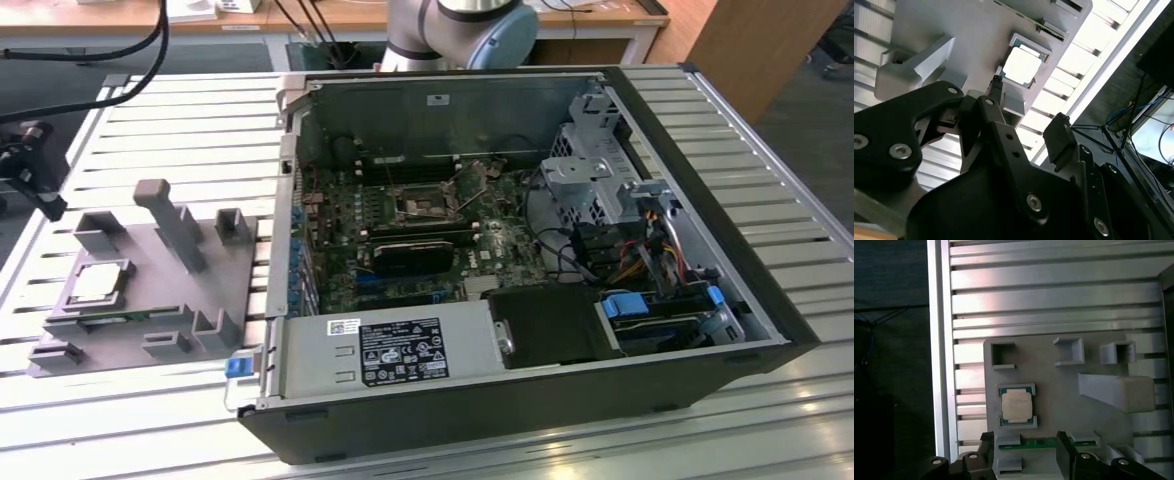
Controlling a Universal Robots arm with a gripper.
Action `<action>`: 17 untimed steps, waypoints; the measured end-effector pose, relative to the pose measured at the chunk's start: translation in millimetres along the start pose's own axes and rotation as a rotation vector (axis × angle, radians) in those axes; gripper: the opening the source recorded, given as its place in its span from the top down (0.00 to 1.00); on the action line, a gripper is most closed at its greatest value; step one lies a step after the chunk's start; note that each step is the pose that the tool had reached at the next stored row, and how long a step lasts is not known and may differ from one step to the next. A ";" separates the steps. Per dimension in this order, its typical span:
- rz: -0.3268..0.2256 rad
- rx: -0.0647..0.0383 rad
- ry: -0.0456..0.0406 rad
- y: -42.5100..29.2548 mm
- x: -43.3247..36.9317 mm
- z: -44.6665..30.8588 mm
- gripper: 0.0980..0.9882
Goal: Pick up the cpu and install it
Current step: 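Pick up the cpu and move it towards the insertion slot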
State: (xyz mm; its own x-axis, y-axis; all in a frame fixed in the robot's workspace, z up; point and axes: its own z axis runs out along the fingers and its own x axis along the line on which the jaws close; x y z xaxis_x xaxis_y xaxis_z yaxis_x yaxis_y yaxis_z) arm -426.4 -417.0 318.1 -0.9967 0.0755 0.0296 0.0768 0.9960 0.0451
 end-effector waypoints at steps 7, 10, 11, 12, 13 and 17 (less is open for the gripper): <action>0.000 -0.003 0.0001 -4.2 -0.6 8.4 0.32; 0.000 -0.005 0.0005 -6.1 -0.7 12.6 0.32; 0.000 -0.007 0.0005 -6.9 -0.5 13.6 0.32; -0.001 -0.011 0.0002 -7.5 -0.1 14.7 0.32; -0.003 -0.014 0.0001 -7.7 0.3 15.9 0.32; -0.023 -0.020 0.0009 -8.2 0.2 20.5 0.32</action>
State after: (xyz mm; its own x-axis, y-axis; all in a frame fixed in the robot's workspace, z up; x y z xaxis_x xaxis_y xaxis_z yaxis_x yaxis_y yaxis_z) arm -427.8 -424.2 297.3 -0.9982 0.0525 0.0292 0.0543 0.9964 0.0653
